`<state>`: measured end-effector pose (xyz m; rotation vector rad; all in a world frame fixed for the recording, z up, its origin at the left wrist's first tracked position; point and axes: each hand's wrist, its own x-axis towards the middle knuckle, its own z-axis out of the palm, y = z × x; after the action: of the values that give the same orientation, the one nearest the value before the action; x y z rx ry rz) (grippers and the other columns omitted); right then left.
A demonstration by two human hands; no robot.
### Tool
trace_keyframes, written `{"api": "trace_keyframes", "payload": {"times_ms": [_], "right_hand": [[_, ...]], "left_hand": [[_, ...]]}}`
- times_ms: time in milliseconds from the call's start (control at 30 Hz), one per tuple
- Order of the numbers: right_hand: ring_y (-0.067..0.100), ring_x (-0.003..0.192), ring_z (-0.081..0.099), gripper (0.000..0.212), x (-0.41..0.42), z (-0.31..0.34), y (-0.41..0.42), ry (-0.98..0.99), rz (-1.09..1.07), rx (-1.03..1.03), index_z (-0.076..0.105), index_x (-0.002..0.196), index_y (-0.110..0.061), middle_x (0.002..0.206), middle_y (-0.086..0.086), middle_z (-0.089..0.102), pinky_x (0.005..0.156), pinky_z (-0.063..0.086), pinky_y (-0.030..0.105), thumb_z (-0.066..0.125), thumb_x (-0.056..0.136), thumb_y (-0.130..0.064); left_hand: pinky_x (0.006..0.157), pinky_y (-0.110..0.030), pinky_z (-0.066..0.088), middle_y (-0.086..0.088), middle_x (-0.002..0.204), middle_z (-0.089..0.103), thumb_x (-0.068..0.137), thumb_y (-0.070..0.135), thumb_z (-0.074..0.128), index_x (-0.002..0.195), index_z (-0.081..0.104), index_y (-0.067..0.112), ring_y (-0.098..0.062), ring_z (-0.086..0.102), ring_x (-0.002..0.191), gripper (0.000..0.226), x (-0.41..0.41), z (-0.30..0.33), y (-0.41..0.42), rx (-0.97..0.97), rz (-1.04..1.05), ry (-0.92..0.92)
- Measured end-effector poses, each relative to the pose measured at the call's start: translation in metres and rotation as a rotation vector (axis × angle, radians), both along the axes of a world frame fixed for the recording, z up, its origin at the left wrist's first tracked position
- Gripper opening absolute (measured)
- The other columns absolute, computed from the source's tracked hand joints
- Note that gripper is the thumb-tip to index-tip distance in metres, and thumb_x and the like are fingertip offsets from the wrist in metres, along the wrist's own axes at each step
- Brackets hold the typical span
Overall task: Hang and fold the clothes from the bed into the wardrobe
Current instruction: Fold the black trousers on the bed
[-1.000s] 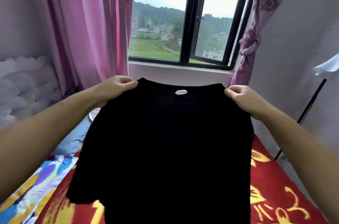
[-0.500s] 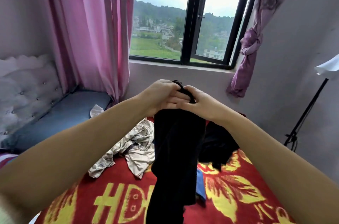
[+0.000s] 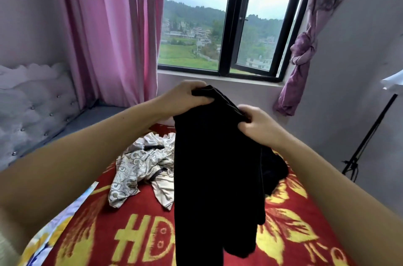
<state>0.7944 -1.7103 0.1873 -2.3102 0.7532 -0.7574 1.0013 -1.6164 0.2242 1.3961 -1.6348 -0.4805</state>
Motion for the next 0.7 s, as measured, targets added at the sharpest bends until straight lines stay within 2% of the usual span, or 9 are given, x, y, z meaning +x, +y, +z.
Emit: {"api": "trace_keyframes", "payload": {"times_ms": [133,233,333,433,533,567,633,700], "right_hand": [[0.012,0.083,0.062,0.03,-0.007,-0.066,-0.004,0.143,-0.095,0.145,0.062,0.093,-0.024,0.089,-0.004,0.068,0.071,0.046,0.025,0.056,0.076,0.0],[0.017,0.077,0.061,0.017,-0.011,-0.098,-0.01,0.233,-0.17,0.157,0.062,0.082,-0.02,0.082,0.0,0.066,0.063,0.043,0.025,0.055,0.079,-0.005],[0.018,0.067,0.054,0.014,-0.016,-0.101,-0.021,0.119,-0.296,0.035,0.058,0.076,-0.015,0.066,-0.003,0.058,0.052,0.034,0.016,0.051,0.085,-0.006],[0.022,0.063,0.051,0.014,-0.019,-0.093,-0.028,-0.042,-0.414,-0.111,0.058,0.089,-0.014,0.064,0.0,0.055,0.057,0.03,0.026,0.045,0.091,-0.008],[0.012,0.053,0.051,0.011,-0.019,-0.085,-0.026,-0.152,-0.279,-0.239,0.052,0.106,-0.017,0.065,0.001,0.057,0.056,0.035,0.027,0.045,0.1,-0.022],[0.008,0.053,0.052,0.017,-0.019,-0.081,-0.022,-0.17,-0.199,-0.278,0.051,0.111,-0.018,0.069,-0.001,0.06,0.055,0.037,0.019,0.046,0.099,-0.03],[0.003,0.061,0.056,0.035,-0.02,-0.074,-0.015,-0.156,-0.054,-0.374,0.049,0.122,-0.027,0.081,-0.013,0.063,0.064,0.039,0.005,0.054,0.093,-0.045],[0.006,0.066,0.063,0.056,-0.017,-0.069,-0.01,-0.045,0.053,-0.404,0.04,0.134,-0.041,0.091,-0.018,0.067,0.073,0.047,0.009,0.064,0.085,-0.052]], "left_hand": [[0.064,-0.009,0.051,0.008,0.082,0.073,0.081,0.016,0.073,0.087,0.069,0.025,-0.001,0.068,0.073,0.011,0.016,0.028,-0.004,0.089,-0.023,-0.018],[0.071,-0.021,0.057,-0.004,0.093,0.074,0.078,0.018,0.076,0.093,0.07,0.016,-0.017,0.071,0.083,0.016,0.037,0.034,-0.002,0.188,-0.077,-0.022],[0.072,-0.023,0.056,-0.005,0.099,0.074,0.073,0.025,0.08,0.097,0.072,0.019,-0.02,0.071,0.089,0.026,0.06,0.029,0.006,0.312,-0.117,-0.019],[0.068,-0.023,0.057,-0.004,0.1,0.074,0.069,0.044,0.078,0.102,0.072,0.019,-0.021,0.072,0.089,0.041,0.083,0.017,0.015,0.413,-0.066,-0.052],[0.062,-0.021,0.055,-0.004,0.093,0.075,0.069,0.055,0.074,0.098,0.074,0.021,-0.018,0.072,0.08,0.044,0.108,0.005,0.025,0.344,0.024,0.056],[0.061,-0.02,0.055,-0.003,0.091,0.075,0.069,0.056,0.073,0.096,0.075,0.022,-0.016,0.072,0.078,0.043,0.116,0.002,0.028,0.314,0.043,0.098],[0.061,-0.02,0.055,-0.001,0.089,0.075,0.069,0.056,0.074,0.094,0.075,0.025,-0.014,0.072,0.076,0.04,0.13,-0.001,0.034,0.277,0.066,0.148],[0.061,-0.019,0.054,-0.001,0.089,0.075,0.067,0.057,0.076,0.095,0.075,0.025,-0.013,0.072,0.076,0.043,0.145,-0.004,0.038,0.249,0.087,0.163]]}}
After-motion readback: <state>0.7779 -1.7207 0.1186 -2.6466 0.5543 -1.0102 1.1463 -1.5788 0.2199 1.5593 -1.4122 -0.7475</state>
